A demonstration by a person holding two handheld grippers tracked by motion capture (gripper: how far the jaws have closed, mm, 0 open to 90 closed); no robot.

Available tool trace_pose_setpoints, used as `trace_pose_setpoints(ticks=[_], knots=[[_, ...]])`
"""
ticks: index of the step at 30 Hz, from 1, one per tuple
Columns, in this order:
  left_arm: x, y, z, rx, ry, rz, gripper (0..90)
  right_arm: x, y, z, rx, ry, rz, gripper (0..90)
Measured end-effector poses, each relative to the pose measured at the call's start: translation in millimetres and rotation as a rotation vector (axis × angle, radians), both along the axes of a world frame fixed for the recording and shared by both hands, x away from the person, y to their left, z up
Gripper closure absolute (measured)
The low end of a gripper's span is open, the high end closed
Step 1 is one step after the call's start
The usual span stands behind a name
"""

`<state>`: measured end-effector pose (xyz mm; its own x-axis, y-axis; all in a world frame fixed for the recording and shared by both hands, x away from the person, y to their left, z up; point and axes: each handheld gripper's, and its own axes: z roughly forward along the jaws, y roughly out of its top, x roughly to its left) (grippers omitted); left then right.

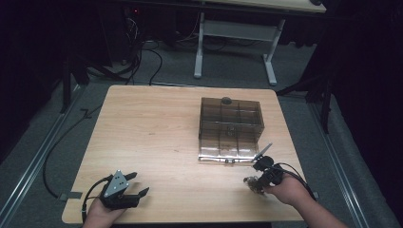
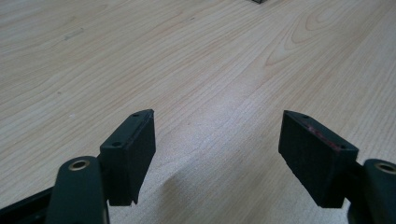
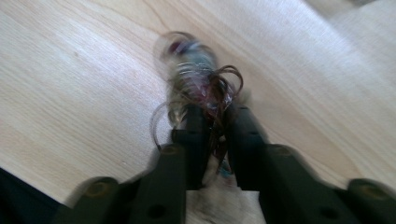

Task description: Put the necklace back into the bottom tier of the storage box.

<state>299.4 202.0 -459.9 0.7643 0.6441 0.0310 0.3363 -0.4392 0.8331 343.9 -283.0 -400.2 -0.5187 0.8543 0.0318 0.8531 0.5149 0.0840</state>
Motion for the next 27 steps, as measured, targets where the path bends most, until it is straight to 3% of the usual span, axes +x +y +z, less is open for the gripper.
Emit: trace_pose_setpoints(ticks=[6,11,17,18,21,23,24,27], knots=[[-0.2,-0.2,0.0,0.002,-0.001,0.000,27.7,-1.4,-0.8,5.6,-0.020,0.001,0.007,81.9],[-0.1,-0.2,0.0,0.002,-0.001,0.001,27.7,-0.7,-2.3,9.8,-0.003,-0.007,0.008,81.9],[-0.1,-0.1,0.0,0.002,-0.001,0.003,27.7,-1.2,-2.4,5.7,-0.002,-0.003,0.002,80.1],[0.0,0.0,0.0,0.002,-0.001,0.003,27.7,-2.2,-3.2,3.4,0.010,0.002,-0.003,69.1],[0.1,0.0,0.0,0.001,0.001,0.003,27.7,-2.9,-5.1,2.4,0.013,0.000,-0.015,62.2],[0.2,0.0,0.0,0.002,0.001,0.003,27.7,-3.6,-7.3,2.0,-0.003,-0.017,-0.034,49.9],[0.3,-0.1,0.0,0.003,0.002,0.003,27.8,-3.4,-10.8,0.1,0.011,-0.011,-0.073,38.8],[0.2,-0.2,0.0,0.003,0.001,0.003,27.8,-3.0,-14.0,-4.4,0.029,0.024,-0.113,34.4]])
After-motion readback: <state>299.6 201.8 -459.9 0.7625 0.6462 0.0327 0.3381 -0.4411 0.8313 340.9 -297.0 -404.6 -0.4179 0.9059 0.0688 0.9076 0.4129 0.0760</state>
